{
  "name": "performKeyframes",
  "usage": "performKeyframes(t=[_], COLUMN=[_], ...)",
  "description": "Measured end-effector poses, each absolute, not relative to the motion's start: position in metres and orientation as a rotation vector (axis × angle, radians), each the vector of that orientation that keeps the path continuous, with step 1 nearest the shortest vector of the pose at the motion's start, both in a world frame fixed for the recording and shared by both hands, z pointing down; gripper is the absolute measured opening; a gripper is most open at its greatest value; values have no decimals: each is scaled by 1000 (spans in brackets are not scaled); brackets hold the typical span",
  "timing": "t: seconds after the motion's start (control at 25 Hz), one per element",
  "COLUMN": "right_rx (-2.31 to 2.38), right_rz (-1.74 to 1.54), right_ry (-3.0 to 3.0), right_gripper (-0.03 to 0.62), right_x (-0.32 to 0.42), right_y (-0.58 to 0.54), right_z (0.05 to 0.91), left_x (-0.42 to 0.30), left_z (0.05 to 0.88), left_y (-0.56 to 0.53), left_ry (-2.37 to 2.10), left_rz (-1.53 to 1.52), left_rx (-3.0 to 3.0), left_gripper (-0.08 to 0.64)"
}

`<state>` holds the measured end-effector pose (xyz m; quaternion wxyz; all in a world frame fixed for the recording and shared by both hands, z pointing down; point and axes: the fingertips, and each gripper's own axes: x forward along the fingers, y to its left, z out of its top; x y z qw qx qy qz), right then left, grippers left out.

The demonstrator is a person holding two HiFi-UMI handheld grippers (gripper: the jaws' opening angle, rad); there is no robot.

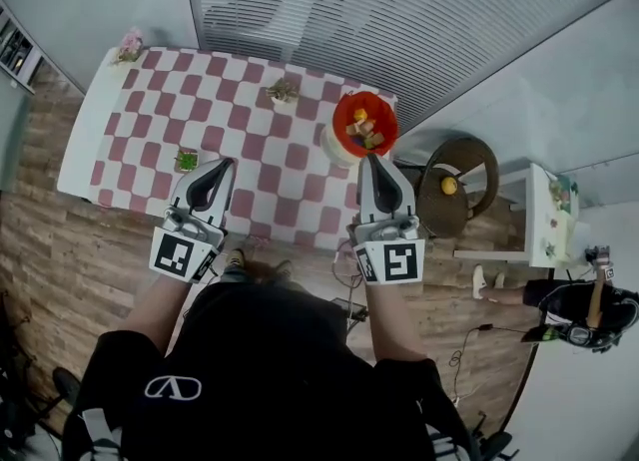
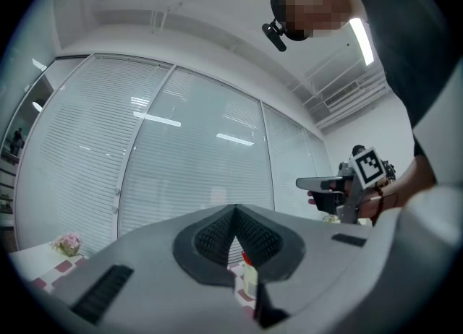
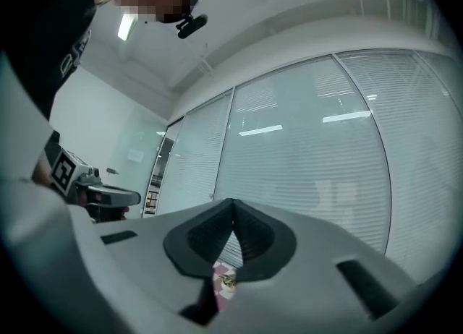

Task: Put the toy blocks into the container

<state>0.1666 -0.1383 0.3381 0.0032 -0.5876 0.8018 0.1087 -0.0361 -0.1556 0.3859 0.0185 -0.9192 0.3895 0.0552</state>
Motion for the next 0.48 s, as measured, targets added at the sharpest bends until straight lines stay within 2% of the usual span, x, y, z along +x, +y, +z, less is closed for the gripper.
performKeyframes(t=[0.48], right_rx=[-1886], right_rz=[146], right_ry=[2466], right_gripper=[6], right_x=[136], right_y=[-101], right_z=[396], left_x=[-27], left_z=[388], left_y=[-144], left_ry=[1149], left_rz=[171], left_rx=[-2890], left_gripper=[6])
